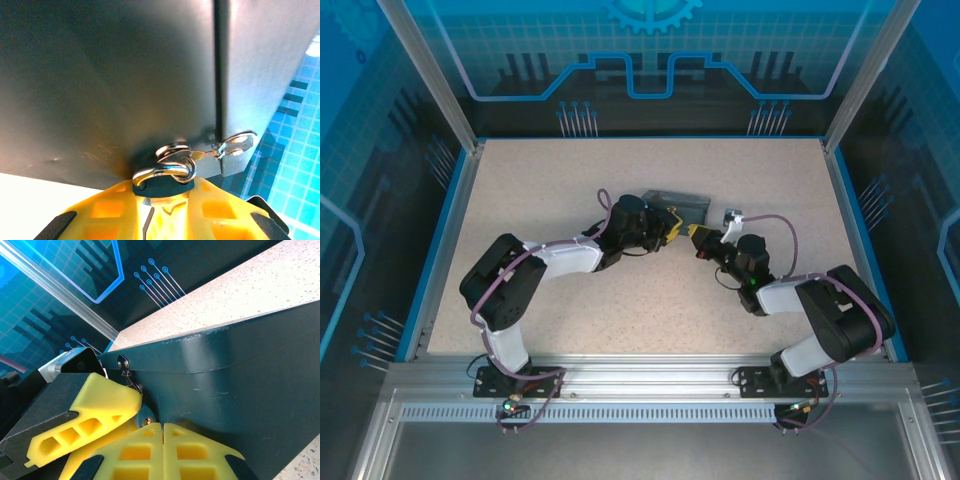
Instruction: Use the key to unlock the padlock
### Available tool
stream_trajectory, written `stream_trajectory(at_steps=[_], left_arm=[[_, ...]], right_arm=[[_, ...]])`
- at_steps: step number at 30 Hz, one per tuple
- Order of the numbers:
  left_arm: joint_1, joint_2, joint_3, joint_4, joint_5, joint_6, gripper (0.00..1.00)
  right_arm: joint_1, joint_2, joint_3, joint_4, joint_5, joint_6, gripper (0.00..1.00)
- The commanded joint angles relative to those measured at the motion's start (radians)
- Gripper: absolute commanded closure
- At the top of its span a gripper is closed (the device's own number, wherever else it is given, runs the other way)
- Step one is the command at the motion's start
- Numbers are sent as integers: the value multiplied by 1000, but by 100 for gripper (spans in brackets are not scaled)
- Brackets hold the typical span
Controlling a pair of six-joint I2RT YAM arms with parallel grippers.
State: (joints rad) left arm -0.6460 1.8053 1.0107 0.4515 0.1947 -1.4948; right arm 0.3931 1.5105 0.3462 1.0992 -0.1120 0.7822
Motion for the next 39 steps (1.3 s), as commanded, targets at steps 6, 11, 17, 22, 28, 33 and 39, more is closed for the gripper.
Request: stream_trajectory(at_steps=[6, 11, 17, 22, 28, 33, 39], left_arm=[[-5, 2, -14, 101, -16, -16, 83], [-6, 4, -14, 104, -15, -21, 83], [-5, 6, -14, 113, -17, -29, 83], [-5, 6, -7, 117, -16, -34, 83], [-5, 1, -1, 116, -15, -36, 83], [-5, -8, 4, 109, -14, -33, 83], [-6, -27, 8, 96, -16, -23, 83]], right_arm=[[7, 47, 36, 81, -9, 41, 100], [12, 59, 38, 97, -17, 52, 100], [28, 66, 37, 88, -20, 46, 100], [41, 83, 30, 88, -15, 36, 100], [44, 107, 34, 108, -13, 39, 100], [47, 136, 59, 108, -25, 43, 100], [51, 192, 65, 128, -19, 46, 100]])
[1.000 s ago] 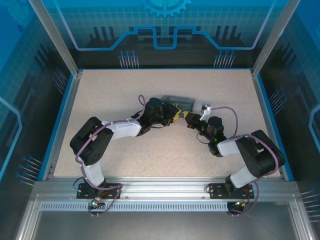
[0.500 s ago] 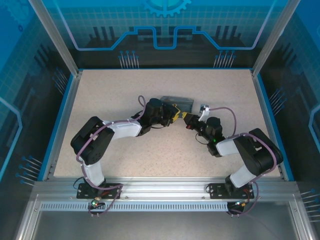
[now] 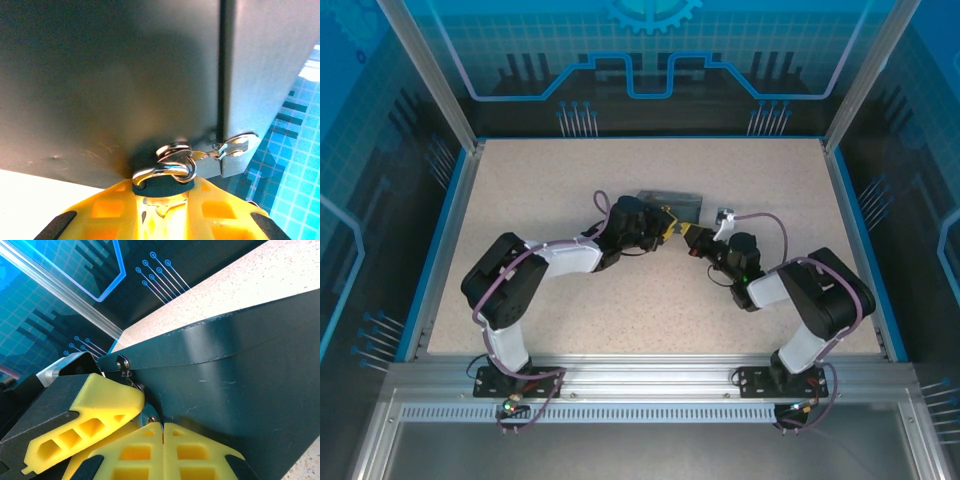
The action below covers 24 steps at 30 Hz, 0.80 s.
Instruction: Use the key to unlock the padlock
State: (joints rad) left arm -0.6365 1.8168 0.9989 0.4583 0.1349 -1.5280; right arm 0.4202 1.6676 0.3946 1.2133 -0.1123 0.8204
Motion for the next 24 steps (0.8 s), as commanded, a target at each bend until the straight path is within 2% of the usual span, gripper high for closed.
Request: stream_trajectory(at_steps=[1, 13, 24], left_arm=[[-15, -43, 19, 86, 43, 12, 83], [-13, -57, 0, 90, 54, 12, 82], [-13, -63, -10, 92, 56, 17, 82]], right_arm=[[23, 41, 19, 15, -20, 8, 100], [-22, 80, 49, -20, -126, -18, 100], [-78, 86, 51, -78, -164, -46, 100]])
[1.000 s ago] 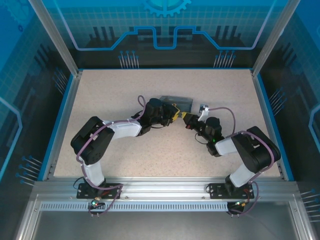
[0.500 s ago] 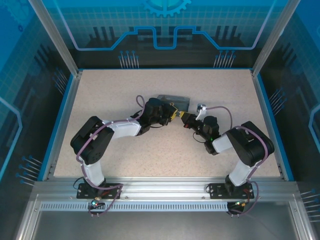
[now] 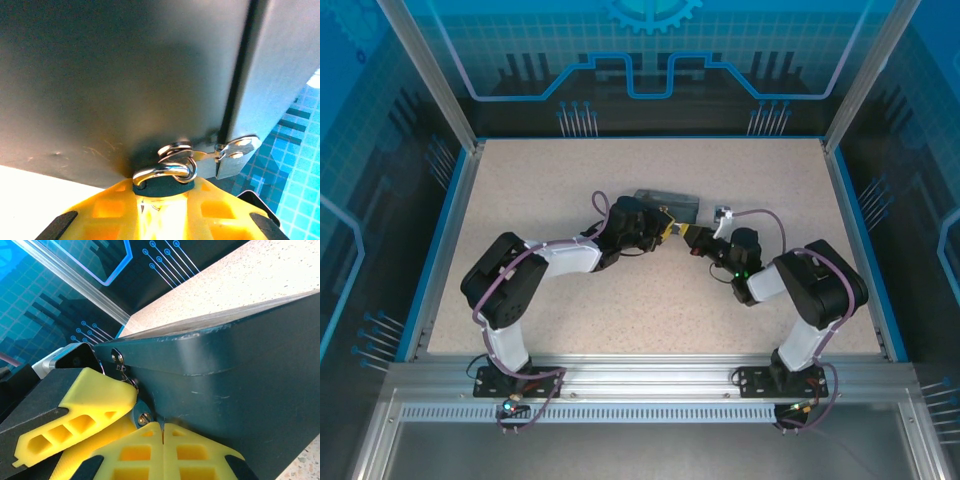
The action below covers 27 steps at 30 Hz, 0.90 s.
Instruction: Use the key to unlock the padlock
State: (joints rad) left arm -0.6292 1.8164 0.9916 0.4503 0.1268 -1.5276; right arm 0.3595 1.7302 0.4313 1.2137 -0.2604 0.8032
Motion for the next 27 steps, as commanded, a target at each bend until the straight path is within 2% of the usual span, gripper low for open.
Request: stream_trajectory(at_steps=[1, 18, 27], left_arm=[[-21, -62, -3, 99, 63, 15, 83], [-23, -57, -11, 111, 67, 12, 83], [-24, -58, -10, 114, 67, 13, 82]], right_arm=[[-18, 23, 17, -85, -18, -36, 100], [-16, 48, 62, -133, -54, -73, 100], [1, 93, 68, -173, -28, -107, 100]])
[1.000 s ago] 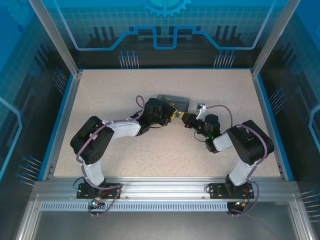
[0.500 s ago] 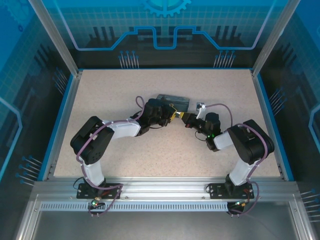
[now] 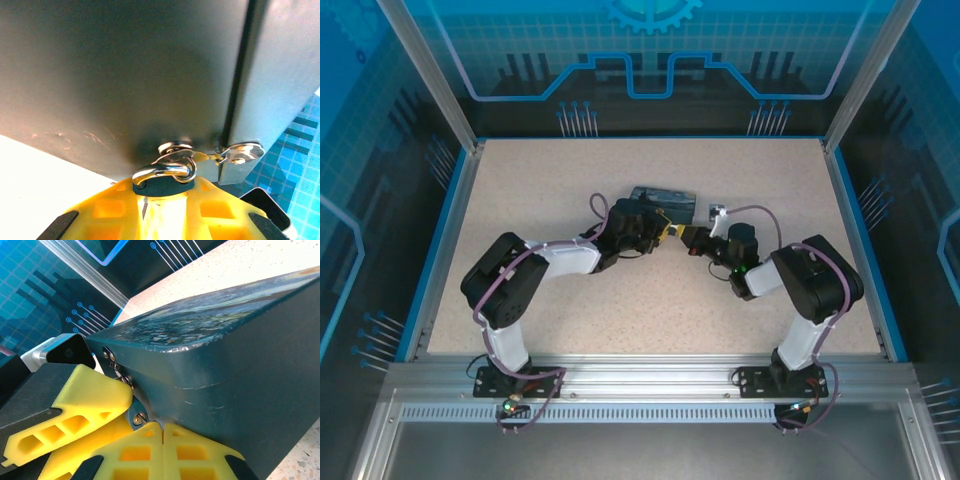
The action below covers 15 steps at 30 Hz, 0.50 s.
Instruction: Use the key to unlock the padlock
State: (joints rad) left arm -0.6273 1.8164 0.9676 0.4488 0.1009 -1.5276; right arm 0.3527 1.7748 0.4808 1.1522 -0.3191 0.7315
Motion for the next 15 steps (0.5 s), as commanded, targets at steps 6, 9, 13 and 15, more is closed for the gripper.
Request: stream_trajectory(at_steps=[6, 9, 13, 15], left_arm=[[-26, -54, 12, 119, 94, 9, 82], [-26, -51, 11, 119, 94, 8, 83], [-28, -46, 13, 122, 95, 6, 82], [-28, -43, 15, 122, 97, 6, 82]], right_arm=[[11, 59, 44, -127, 32, -55, 100], [14, 61, 52, -133, 25, -61, 100], [26, 75, 60, -116, -3, -63, 100], [31, 80, 66, -111, -20, -69, 100]])
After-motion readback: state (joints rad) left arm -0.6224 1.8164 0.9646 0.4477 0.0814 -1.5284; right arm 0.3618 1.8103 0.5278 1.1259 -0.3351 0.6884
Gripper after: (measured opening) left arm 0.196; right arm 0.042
